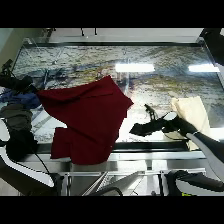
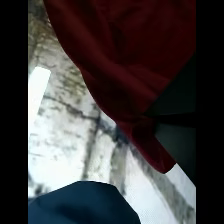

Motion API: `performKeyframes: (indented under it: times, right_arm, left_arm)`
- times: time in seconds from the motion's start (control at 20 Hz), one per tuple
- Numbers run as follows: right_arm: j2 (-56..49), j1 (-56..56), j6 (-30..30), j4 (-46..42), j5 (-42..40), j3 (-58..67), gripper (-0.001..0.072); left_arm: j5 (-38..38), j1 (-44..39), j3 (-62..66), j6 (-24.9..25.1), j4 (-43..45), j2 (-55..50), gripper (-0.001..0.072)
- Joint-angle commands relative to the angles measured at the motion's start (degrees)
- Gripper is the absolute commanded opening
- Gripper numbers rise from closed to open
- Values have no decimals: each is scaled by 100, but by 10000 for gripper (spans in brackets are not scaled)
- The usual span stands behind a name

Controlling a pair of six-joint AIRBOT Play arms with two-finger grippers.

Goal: Fold the shirts.

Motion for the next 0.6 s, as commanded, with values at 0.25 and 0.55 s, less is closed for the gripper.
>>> performKeyframes:
  times: [0.25, 0.55]
  right_arm:
    - [-629, 994, -1010, 1604, -1381, -170, 312]
    - [-881, 1025, -1486, 2164, -1353, -70, 250]
  left_arm:
    - [205, -376, -83, 153, -17, 11, 13]
    - [201, -387, -83, 170, -20, 11, 13]
